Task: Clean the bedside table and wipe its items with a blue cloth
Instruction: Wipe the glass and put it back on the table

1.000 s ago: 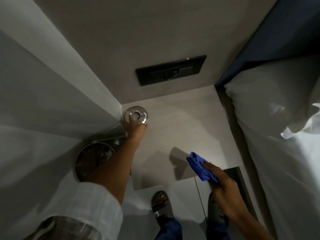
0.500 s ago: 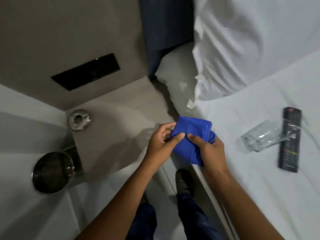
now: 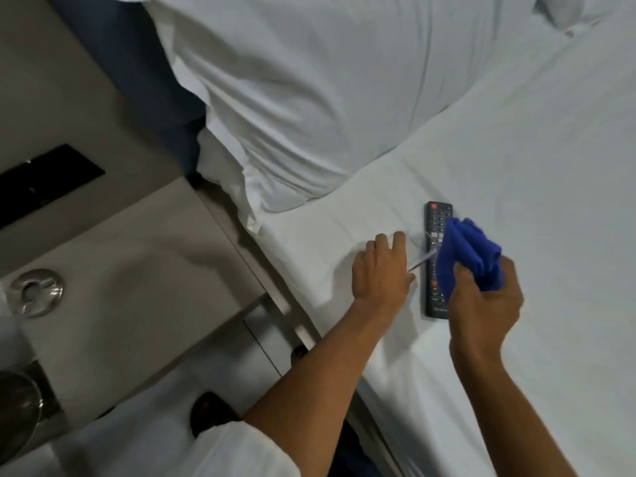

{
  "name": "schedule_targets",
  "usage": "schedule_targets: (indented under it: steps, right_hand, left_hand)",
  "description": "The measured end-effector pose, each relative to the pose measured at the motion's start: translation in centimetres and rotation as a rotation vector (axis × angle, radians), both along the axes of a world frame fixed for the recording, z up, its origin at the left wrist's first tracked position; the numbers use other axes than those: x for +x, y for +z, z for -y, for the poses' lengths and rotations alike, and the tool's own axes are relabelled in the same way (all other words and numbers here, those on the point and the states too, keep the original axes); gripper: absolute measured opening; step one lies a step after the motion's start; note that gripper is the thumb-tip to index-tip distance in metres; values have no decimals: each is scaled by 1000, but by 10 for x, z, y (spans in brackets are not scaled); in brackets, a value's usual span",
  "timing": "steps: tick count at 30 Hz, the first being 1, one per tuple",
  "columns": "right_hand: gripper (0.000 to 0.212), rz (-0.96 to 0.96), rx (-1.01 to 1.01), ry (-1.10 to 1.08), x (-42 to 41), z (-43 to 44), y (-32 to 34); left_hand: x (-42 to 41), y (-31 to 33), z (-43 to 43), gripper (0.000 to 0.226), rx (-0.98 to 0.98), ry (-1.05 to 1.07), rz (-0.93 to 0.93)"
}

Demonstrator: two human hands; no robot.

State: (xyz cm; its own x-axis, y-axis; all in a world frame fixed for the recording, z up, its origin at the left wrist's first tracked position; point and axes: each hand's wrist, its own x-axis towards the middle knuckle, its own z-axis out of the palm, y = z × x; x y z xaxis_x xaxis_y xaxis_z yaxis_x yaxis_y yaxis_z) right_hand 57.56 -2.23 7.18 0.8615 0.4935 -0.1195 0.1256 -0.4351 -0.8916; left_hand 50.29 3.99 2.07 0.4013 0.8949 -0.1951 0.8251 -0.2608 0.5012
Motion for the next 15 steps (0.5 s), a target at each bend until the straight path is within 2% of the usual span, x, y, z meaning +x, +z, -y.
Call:
schedule_targets:
  steps: [1, 3, 7, 9, 12, 15]
  right_hand:
    - [23, -1, -29, 32, -2, 2, -6]
    - [25, -21, -61, 100, -10, 5, -17]
    - [33, -105, 5, 357, -47, 6, -25]
    - [33, -166, 14, 456, -66, 0, -26]
    - [31, -202, 6, 537, -91, -14, -27]
    - [37, -204, 12, 666, -131, -27, -21]
  left_hand:
    - [0, -3, -1, 63, -1, 12, -1]
    - [-8, -6, -5, 65, -124, 131, 119]
    - [-58, -5, -7, 64, -626, 650, 711]
    - [-93, -3, -4, 55, -781, 790, 918]
    - [-141, 7, 6, 38, -910, 833, 1046]
    - [-184, 17, 18, 50, -910, 874, 1059]
